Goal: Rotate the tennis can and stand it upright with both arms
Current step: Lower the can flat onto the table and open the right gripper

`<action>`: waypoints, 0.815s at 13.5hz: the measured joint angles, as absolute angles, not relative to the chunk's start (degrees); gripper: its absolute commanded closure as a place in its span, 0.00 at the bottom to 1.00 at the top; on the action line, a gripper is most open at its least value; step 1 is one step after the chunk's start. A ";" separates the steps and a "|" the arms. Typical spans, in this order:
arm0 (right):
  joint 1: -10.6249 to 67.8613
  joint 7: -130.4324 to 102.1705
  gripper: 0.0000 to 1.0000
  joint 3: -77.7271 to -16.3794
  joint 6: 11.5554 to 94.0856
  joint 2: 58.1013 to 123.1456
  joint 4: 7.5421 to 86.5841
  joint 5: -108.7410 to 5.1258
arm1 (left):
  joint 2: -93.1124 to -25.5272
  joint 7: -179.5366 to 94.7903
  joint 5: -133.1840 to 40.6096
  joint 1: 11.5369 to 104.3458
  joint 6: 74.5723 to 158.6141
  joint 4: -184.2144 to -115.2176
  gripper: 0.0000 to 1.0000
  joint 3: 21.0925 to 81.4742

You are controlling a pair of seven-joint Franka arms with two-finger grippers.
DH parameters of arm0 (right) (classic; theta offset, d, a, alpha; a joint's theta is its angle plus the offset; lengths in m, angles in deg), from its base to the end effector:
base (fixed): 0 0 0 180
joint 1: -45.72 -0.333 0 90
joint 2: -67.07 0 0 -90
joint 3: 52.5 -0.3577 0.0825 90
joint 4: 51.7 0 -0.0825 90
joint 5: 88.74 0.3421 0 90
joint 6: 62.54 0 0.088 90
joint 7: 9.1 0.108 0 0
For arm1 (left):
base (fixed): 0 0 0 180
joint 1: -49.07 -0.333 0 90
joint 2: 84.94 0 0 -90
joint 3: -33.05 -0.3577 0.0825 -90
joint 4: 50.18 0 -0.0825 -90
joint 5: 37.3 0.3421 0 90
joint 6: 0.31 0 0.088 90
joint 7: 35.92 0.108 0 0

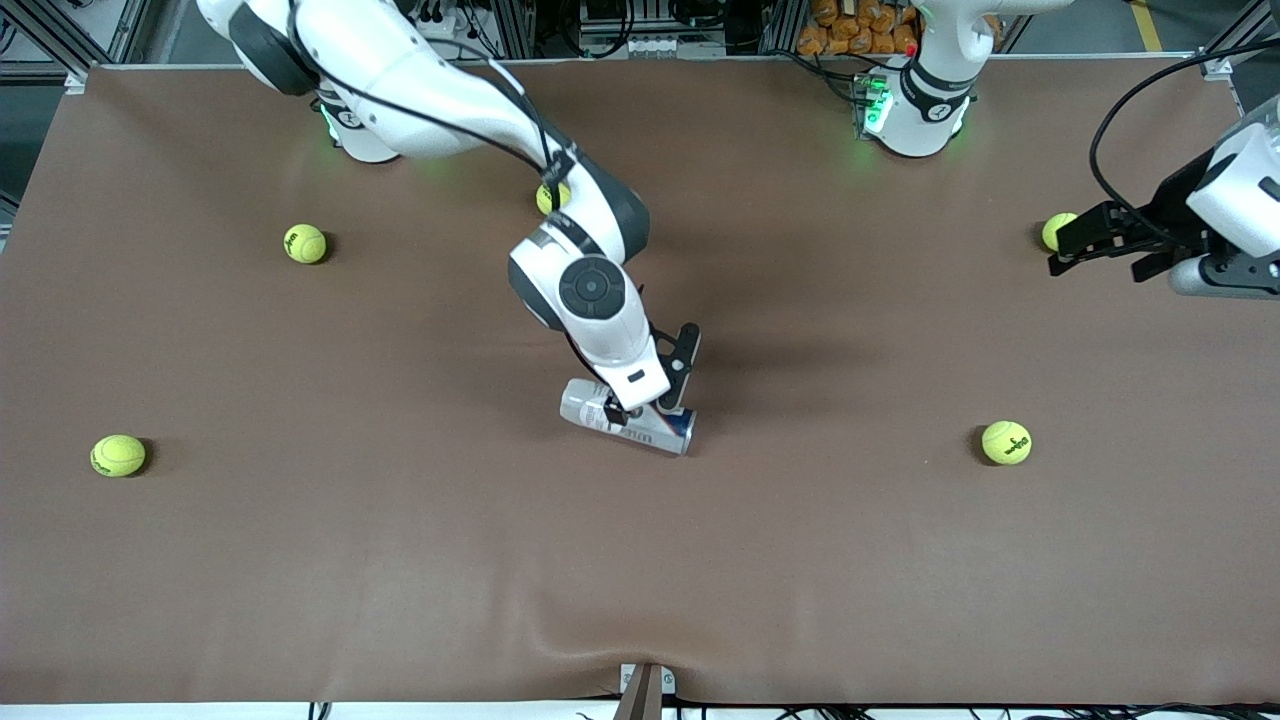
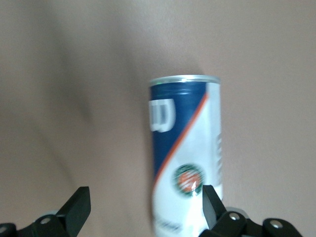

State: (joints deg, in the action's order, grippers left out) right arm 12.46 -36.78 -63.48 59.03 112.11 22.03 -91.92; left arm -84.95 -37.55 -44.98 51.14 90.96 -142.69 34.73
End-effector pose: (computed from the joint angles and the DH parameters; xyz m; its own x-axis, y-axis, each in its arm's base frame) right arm 0.5632 0.4864 0.3380 0.3409 0.9354 0.0938 0.9400 -0.3378 -0.0481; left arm 0.5115 -0.0477 0.6493 0.9991 -0.0343 -0.0255 -0.0306 -0.9907 0.1328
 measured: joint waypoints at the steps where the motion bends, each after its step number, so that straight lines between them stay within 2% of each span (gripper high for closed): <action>1: 12.54 -35.19 0.00 -63.43 56.87 110.51 21.99 -91.31 | -84.42 -37.55 -46.27 51.15 90.95 -142.70 0.00 34.76; 8: 21.30 -20.32 0.00 -62.63 38.81 97.14 21.48 -91.04 | -80.74 -37.55 -53.03 50.74 90.95 -142.69 0.00 34.70; 11: 24.18 -18.82 0.00 -57.45 29.83 90.31 21.45 -91.10 | -79.99 -37.40 -53.76 50.51 90.95 -142.67 0.00 34.67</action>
